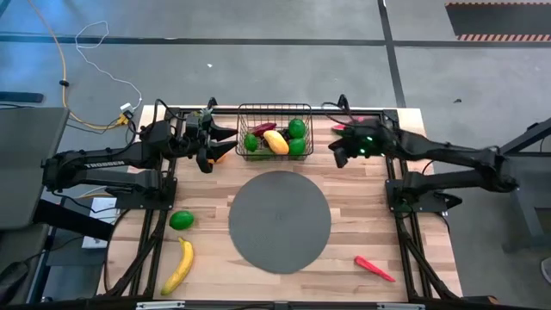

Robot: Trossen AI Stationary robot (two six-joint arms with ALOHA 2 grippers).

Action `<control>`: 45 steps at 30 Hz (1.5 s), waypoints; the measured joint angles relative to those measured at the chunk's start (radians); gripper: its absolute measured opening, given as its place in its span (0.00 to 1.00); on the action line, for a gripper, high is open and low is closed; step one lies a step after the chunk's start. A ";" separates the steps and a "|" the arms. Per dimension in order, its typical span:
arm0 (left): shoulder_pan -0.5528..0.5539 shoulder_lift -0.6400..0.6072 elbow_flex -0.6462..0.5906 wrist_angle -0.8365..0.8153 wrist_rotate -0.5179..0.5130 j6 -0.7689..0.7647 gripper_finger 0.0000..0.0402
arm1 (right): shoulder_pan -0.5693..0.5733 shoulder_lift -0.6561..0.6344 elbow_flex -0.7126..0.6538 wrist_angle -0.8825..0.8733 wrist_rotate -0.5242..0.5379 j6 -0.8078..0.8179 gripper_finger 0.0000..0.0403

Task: Build produce basket
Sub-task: Put the green lime into the black wire basket

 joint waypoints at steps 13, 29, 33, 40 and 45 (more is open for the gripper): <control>0.000 0.000 0.000 -0.018 -0.001 0.000 0.54 | 0.024 -0.180 -0.109 0.403 -0.055 -0.050 0.29; 0.000 0.000 0.000 -0.026 0.000 0.000 0.54 | 0.049 -0.105 0.001 0.392 -0.064 -0.140 0.82; 0.000 0.000 0.000 -0.026 0.000 0.000 0.54 | 0.049 -0.105 0.001 0.391 -0.064 -0.150 0.82; 0.000 0.000 0.000 -0.026 0.000 0.000 0.54 | 0.049 -0.105 0.001 0.390 -0.064 -0.168 0.82; 0.000 0.000 0.000 -0.026 0.000 0.000 0.54 | 0.049 -0.105 0.001 0.390 -0.064 -0.171 0.82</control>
